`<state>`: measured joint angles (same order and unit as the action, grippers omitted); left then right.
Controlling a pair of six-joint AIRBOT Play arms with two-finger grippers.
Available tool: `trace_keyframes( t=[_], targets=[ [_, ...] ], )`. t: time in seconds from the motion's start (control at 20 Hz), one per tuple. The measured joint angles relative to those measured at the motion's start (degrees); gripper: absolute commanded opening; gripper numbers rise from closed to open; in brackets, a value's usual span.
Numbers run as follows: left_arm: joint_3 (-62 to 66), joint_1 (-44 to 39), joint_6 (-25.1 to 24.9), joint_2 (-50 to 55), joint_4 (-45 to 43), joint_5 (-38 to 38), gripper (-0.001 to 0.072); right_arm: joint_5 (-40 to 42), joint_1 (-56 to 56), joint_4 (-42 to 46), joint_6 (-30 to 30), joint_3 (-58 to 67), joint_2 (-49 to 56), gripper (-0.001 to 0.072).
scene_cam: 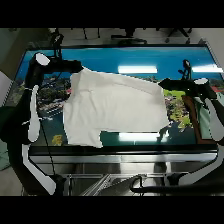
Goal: Fold the shirts.
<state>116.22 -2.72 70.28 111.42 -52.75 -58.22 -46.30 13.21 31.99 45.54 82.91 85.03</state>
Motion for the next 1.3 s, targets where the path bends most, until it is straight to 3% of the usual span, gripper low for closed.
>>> trace_keyframes(
  t=[0.1, 0.2, 0.45, 0.65, 1.0, 1.3],
  targets=[
    [0.02, 1.75, 0.87, 0.48, 2.91, -0.92, 0.0626, 0.42, 0.74, 0.42, -0.04, 0.00, 0.15, 0.0304],
    [0.02, 4.48, 2.64, -0.04, 4.76, -4.44, 0.0590, -0.98, 3.06, 1.90, 0.39, 0.00, -0.83, 0.0408],
    [-3.80, 13.33, 7.04, -6.67, 5.77, -19.87, 0.0590, -14.93, 11.63, 7.91, 6.38, -0.33, -4.04, 0.0404],
    [-20.48, 18.51, 8.81, -17.25, -4.13, -26.64, 0.0590, -25.51, 15.04, 10.64, 8.94, -4.76, -4.87, 0.0396],
    [-57.81, 25.03, 6.99, -30.97, -11.23, -18.40, 0.0590, -31.19, 16.00, 13.42, 9.55, -16.81, -5.86, 0.0396],
    [-69.22, 25.81, -1.70, -30.03, 1.07, -6.64, 0.0589, -32.37, 15.76, 13.73, 9.53, -19.61, -6.19, 0.0396]
  ],
)
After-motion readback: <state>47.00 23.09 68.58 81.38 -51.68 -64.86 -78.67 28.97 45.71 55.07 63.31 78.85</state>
